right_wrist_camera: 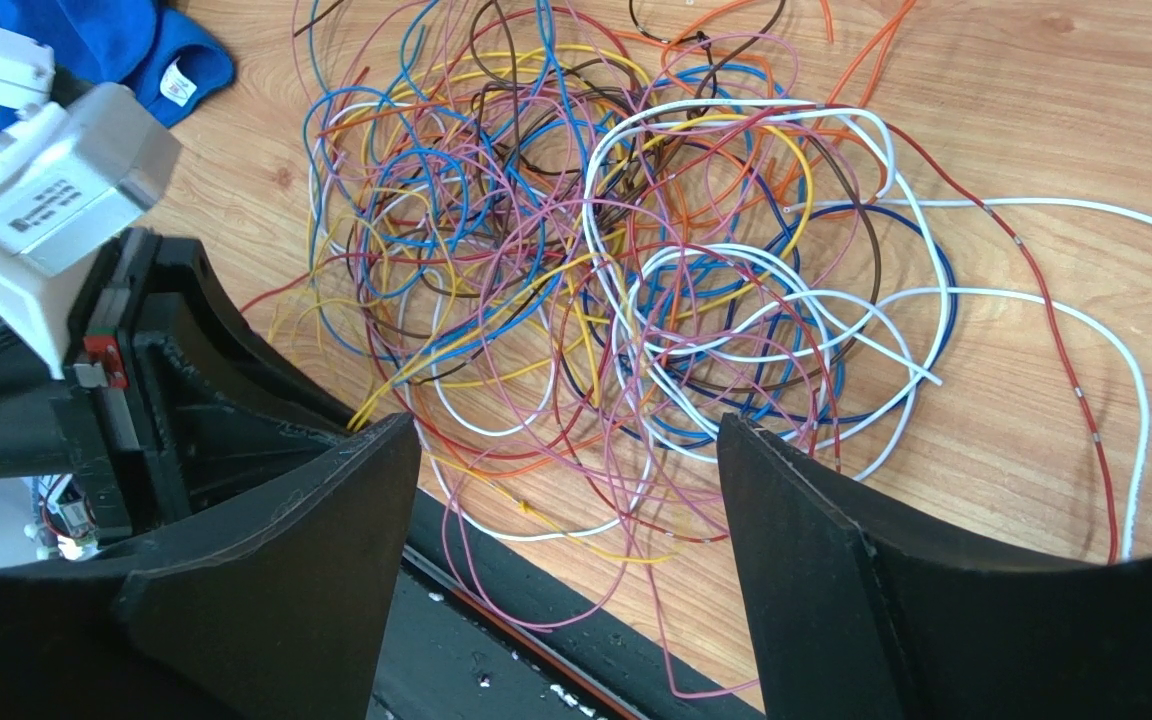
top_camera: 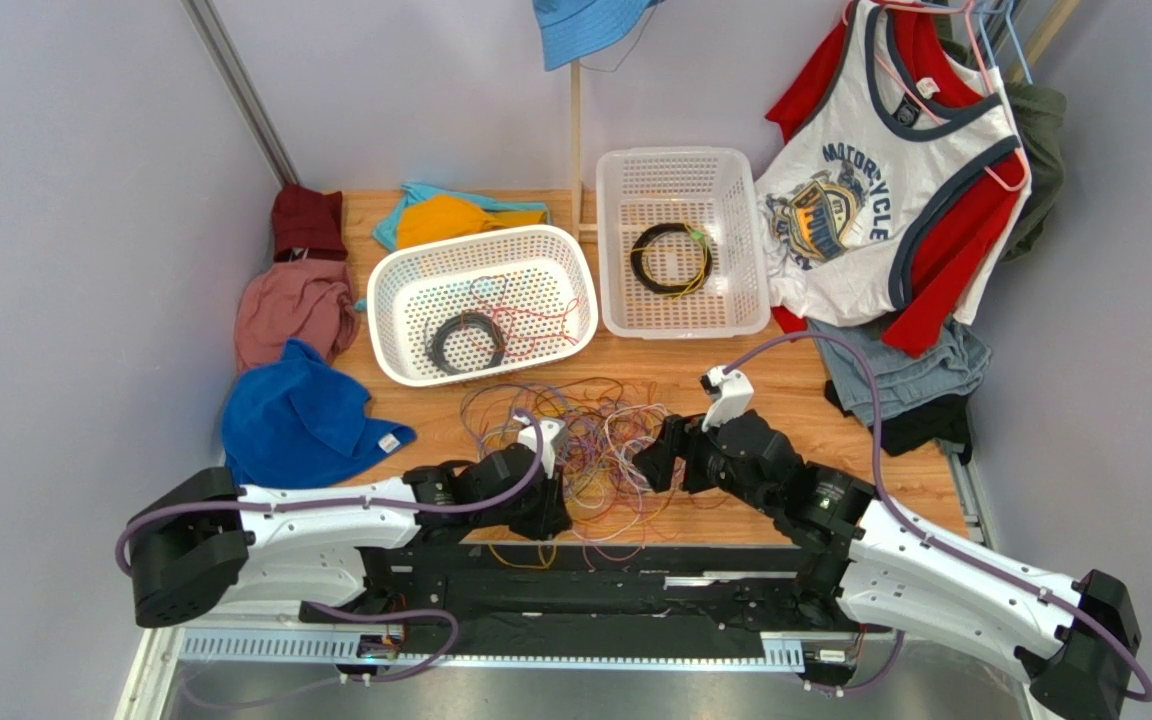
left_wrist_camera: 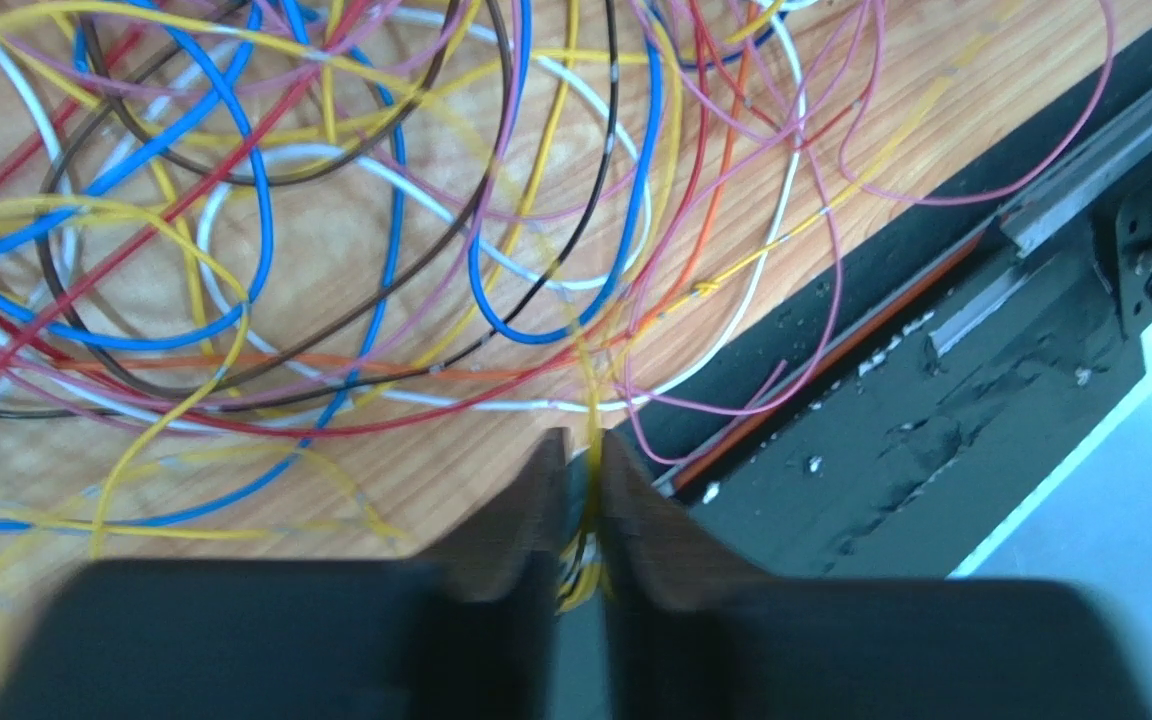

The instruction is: Untangle the cables

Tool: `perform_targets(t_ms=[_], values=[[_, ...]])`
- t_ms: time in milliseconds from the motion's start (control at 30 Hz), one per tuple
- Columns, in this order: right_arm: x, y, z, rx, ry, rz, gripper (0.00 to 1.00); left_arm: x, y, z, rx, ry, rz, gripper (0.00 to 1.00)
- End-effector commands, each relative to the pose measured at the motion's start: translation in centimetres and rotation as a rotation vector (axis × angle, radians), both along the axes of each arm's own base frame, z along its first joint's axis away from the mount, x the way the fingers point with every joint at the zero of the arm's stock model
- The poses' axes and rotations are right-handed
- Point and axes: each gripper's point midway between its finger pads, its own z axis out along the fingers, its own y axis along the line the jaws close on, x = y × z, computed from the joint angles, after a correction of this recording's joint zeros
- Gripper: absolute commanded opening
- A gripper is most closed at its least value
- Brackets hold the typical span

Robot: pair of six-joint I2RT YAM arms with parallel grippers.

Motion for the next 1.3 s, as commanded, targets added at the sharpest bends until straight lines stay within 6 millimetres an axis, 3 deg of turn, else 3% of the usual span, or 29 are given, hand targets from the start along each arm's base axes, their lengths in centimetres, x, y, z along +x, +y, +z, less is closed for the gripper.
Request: perform_targets(t_ms=[0, 33, 67, 133, 167, 233, 267, 333, 367, 433, 467, 567, 800, 1067, 1267], values=[[0.0, -0.2, 0.8, 0.031, -0.009, -0.021, 0.76, 0.4, -1.4, 3.5, -0.057, -0.061, -0.057, 0.06], [0.0, -0.2, 0.9, 0.037, -0.009, -0.021, 0.76, 0.7, -1.1, 4.7, -0.062, -0.091, -0.055, 0.00], [-0.1, -0.3, 1.2, 0.046, -0.015, -0.019, 0.76, 1.2, -1.5, 7.5, -0.101, -0.133, -0.050, 0.00], [-0.2, -0.4, 1.4, 0.051, -0.022, -0.018, 0.76, 1.7, 0.4, 12.4, -0.147, -0.243, -0.027, 0.00], [-0.2, -0.3, 1.7, 0.062, -0.032, -0.015, 0.76, 2.1, 0.6, 16.5, -0.211, -0.303, -0.012, 0.00], [-0.5, -0.1, 2.0, 0.074, -0.041, 0.006, 0.76, 2.6, 3.3, 21.5, -0.264, -0.422, 0.036, 0.00], [-0.5, 0.1, 2.6, 0.094, -0.054, 0.018, 0.76, 2.7, 4.1, 25.2, -0.322, -0.477, 0.059, 0.00], [-1.1, 0.7, 3.1, 0.119, -0.063, 0.063, 0.77, 3.1, 5.9, 28.0, -0.318, -0.553, 0.083, 0.00], [-1.2, 1.1, 4.0, 0.152, -0.082, 0.077, 0.77, 3.1, 6.5, 30.5, -0.344, -0.590, 0.090, 0.00], [-1.7, 1.6, 4.9, 0.185, -0.099, 0.119, 0.77, 3.8, 6.6, 31.0, -0.275, -0.624, 0.086, 0.00], [-2.0, 1.9, 6.0, 0.220, -0.125, 0.138, 0.77, 3.8, 6.7, 32.4, -0.285, -0.638, 0.088, 0.00], [-2.5, 2.3, 8.6, 0.296, -0.179, 0.170, 0.77, 4.3, 5.1, 33.0, -0.251, -0.642, 0.047, 0.00], [-3.1, 2.2, 12.5, 0.426, -0.264, 0.192, 0.77, 5.1, 2.0, 32.8, -0.219, -0.627, 0.002, 0.00], [-4.5, 0.2, 18.9, 0.516, -0.415, 0.219, 0.77, 4.9, 1.3, 32.3, -0.238, -0.609, -0.014, 0.00], [-3.6, 1.7, 21.0, 0.522, -0.436, 0.227, 0.77, 4.3, 0.0, 31.0, -0.262, -0.575, -0.063, 0.00]])
